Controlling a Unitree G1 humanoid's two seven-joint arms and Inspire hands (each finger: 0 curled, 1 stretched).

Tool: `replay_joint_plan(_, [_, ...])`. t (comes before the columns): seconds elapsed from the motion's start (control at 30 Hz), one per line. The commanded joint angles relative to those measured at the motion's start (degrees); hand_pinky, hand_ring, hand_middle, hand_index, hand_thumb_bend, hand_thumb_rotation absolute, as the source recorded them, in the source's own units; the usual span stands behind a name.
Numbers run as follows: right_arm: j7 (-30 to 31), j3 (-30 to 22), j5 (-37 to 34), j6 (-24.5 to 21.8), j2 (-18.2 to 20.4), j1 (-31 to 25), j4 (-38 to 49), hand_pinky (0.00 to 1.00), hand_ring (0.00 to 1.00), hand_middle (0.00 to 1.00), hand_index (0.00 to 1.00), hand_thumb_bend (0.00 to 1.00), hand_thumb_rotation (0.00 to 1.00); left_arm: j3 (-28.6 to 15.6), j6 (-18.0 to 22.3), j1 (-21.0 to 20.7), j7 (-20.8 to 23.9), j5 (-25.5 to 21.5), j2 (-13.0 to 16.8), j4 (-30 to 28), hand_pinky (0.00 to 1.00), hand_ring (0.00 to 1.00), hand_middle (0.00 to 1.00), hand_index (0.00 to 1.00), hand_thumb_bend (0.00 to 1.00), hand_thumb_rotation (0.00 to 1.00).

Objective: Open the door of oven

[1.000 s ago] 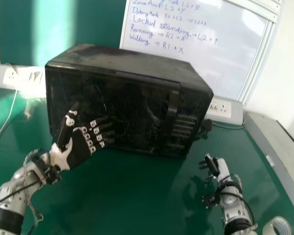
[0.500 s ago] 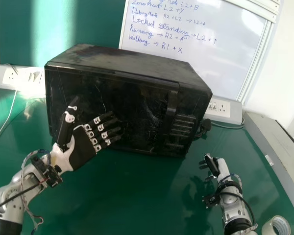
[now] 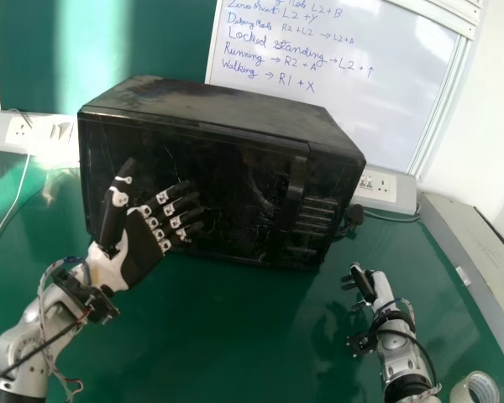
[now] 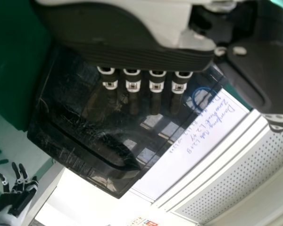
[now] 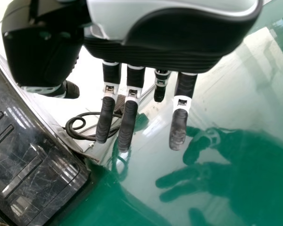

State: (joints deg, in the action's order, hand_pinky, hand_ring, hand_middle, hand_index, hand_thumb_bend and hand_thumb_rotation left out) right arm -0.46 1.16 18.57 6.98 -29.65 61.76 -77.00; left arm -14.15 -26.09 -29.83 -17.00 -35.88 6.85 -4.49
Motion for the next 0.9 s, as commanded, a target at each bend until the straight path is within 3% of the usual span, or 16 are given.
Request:
replay_joint_plan(0.0, [0.13,-0.06,-0.29,0.07,-0.22,0.47,-0.09,0.3,0.37,0.48,0.49,0.51,0.15,1.21,2.45,0.87,0.81,2.23,-0.37,-0.97,0.77,0.95,0.98,0.95,1.0,0.83])
replay_joint_plan(0.43, [0.21,-0.26,-0.67,-0.05,0.17,0.47,-0.11,0.3,0.37,0.48,0.49,0.51,0.15,5.25,10.49,-1.01,1.23,10.56,-0.63,1.02,0.78,0.97,0.98,0.96,1.0,0.82])
replay_joint_plan(0.87, [-0.54,0.23,-0.12,0.42,0.48,0.34,-0.04,0.3,0.37,0.47,0.49,0.51,0.15,7.83,11.27,-3.23,-1.0,13.2,1.02,2.64,0.81,1.0,1.0,0.97,1.0,0.84])
